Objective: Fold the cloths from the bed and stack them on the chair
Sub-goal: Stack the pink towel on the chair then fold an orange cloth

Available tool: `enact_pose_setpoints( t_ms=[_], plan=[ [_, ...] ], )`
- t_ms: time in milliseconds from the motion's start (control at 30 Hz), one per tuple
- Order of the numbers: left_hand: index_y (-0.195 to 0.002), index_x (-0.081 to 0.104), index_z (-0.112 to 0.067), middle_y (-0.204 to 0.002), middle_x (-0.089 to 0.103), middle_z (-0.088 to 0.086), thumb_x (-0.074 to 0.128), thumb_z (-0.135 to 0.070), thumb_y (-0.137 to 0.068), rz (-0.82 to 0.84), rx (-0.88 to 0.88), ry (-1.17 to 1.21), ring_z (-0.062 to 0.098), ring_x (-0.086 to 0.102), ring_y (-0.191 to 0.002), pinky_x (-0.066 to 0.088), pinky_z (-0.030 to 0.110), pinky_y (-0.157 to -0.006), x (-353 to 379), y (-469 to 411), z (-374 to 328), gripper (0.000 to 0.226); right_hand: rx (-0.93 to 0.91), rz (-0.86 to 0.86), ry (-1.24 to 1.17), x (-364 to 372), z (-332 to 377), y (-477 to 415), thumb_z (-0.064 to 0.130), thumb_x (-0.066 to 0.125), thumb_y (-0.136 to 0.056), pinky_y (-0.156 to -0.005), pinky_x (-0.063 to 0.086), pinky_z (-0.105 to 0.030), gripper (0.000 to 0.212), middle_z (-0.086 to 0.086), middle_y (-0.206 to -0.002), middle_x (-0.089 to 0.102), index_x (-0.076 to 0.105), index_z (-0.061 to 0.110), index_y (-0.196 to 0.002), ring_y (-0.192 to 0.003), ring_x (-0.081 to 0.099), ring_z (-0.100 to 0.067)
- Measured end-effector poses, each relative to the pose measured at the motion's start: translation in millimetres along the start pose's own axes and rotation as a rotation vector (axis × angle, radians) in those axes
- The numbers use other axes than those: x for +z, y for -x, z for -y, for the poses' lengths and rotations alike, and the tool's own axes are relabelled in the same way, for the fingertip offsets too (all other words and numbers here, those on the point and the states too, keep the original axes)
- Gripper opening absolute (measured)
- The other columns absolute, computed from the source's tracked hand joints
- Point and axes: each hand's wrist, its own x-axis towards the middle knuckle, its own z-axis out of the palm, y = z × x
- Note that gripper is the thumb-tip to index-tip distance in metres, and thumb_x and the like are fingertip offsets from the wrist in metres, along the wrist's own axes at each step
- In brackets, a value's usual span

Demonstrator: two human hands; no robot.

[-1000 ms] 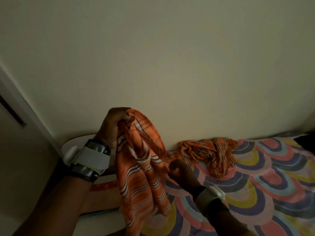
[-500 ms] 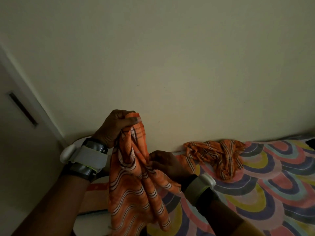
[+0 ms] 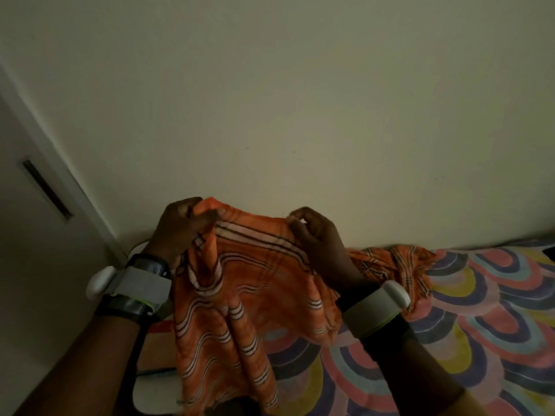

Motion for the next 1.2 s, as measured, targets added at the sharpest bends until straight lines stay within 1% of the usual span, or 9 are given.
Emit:
enact_pose_setpoints(
  t_ms=[133, 200, 300, 567, 667, 767, 933, 1100, 1200],
  plan=[
    [-0.082, 0.063, -0.033, -0.079, 0.069, -0.018, 0.067, -0.041, -0.066, 0.33, 0.11, -0.122, -0.005, 0.062, -0.077, 0.048, 0.014, -0.075, 27, 13, -11, 0.018, -0.084, 0.119, 0.29, 27, 15, -15, 0.019, 0.056, -0.093, -0.058, 0.044, -0.028, 0.011, 0.008, -0.066, 0.06, 0.06, 0.017, -0.083, -0.06, 0.053, -0.004],
    [-0.063, 0.061, -0.035, -0.06, 0.065, -0.019, 0.071, -0.032, -0.069, 0.394, 0.084, -0.155, -0.005, 0.058, -0.059, 0.044, 0.011, -0.058, 45, 17, -17, 0.011, -0.033, 0.066, 0.278, 32, 10, -19, 0.019, 0.056, -0.093, -0.06, 0.046, -0.03, 0.012, 0.007, -0.065, 0.06, 0.061, 0.015, -0.084, -0.06, 0.055, -0.005],
    [-0.043, 0.041, -0.016, -0.04, 0.037, -0.009, 0.073, -0.028, -0.078, 0.297, 0.09, -0.203, 0.007, 0.036, -0.043, 0.03, 0.02, -0.045, 41, 13, -13, 0.049, 0.032, 0.096, 0.209, 15, -4, -14, 0.023, 0.061, -0.09, -0.06, 0.048, -0.028, 0.009, -0.004, -0.071, 0.068, 0.062, 0.014, -0.089, -0.062, 0.062, -0.013],
    [-0.049, 0.049, -0.015, -0.043, 0.034, -0.008, 0.072, -0.034, -0.059, 0.153, 0.097, -0.187, 0.006, 0.034, -0.043, 0.03, 0.017, -0.04, -1, 2, -5, 0.032, 0.197, -0.2, 0.342, -43, -95, 48, 0.041, 0.07, -0.077, -0.058, 0.04, -0.03, 0.029, 0.003, -0.064, 0.053, 0.056, 0.017, -0.069, -0.062, 0.049, -0.008],
    [-0.051, 0.05, -0.012, -0.042, 0.033, -0.008, 0.072, -0.035, -0.054, 0.09, 0.057, -0.165, 0.005, 0.031, -0.041, 0.028, 0.017, -0.04, -26, -3, 2, 0.032, 0.312, -0.249, 0.479, -72, -121, 68, 0.02, 0.068, -0.081, -0.07, 0.053, -0.045, 0.011, -0.005, -0.08, 0.065, 0.064, 0.01, -0.085, -0.077, 0.061, -0.02],
    [-0.054, 0.052, -0.005, -0.042, 0.035, -0.005, 0.075, -0.022, -0.064, 0.008, 0.004, -0.166, 0.007, 0.033, -0.041, 0.03, 0.015, -0.039, -33, -6, 12, 0.031, 0.243, -0.312, 0.705, -86, -128, 76, -0.007, 0.064, -0.076, -0.077, 0.053, -0.049, 0.027, -0.01, -0.091, 0.067, 0.065, 0.003, -0.101, -0.085, 0.062, -0.025],
    [-0.067, 0.057, -0.009, -0.059, 0.057, 0.008, 0.078, -0.02, -0.072, -0.194, -0.069, -0.475, 0.025, 0.057, -0.058, 0.046, 0.024, -0.055, -21, -7, 37, 0.024, -0.044, -0.266, 0.791, -66, -88, 52, 0.014, 0.062, -0.073, -0.072, 0.042, -0.026, 0.022, -0.005, -0.093, 0.063, 0.063, 0.01, -0.095, -0.084, 0.058, -0.02],
    [-0.105, 0.057, -0.026, -0.077, 0.069, -0.004, 0.083, -0.023, -0.061, 0.309, 0.085, -0.389, 0.007, 0.066, -0.07, 0.05, 0.02, -0.064, 47, 25, 30, 0.051, -0.229, -0.101, 0.766, 2, -44, 18, 0.004, 0.064, -0.068, -0.055, 0.033, -0.025, 0.017, -0.001, -0.085, 0.049, 0.052, 0.015, -0.075, -0.072, 0.047, -0.014],
    [-0.089, 0.064, -0.031, -0.067, 0.066, -0.012, 0.072, -0.018, -0.07, 0.456, 0.183, -0.41, 0.001, 0.064, -0.066, 0.046, 0.019, -0.058, 76, 31, 23, 0.025, -0.2, -0.022, 0.869, 16, -47, 13, 0.017, 0.057, -0.066, -0.049, 0.025, -0.022, 0.007, -0.001, -0.078, 0.051, 0.053, 0.016, -0.072, -0.064, 0.044, -0.017]
  ],
)
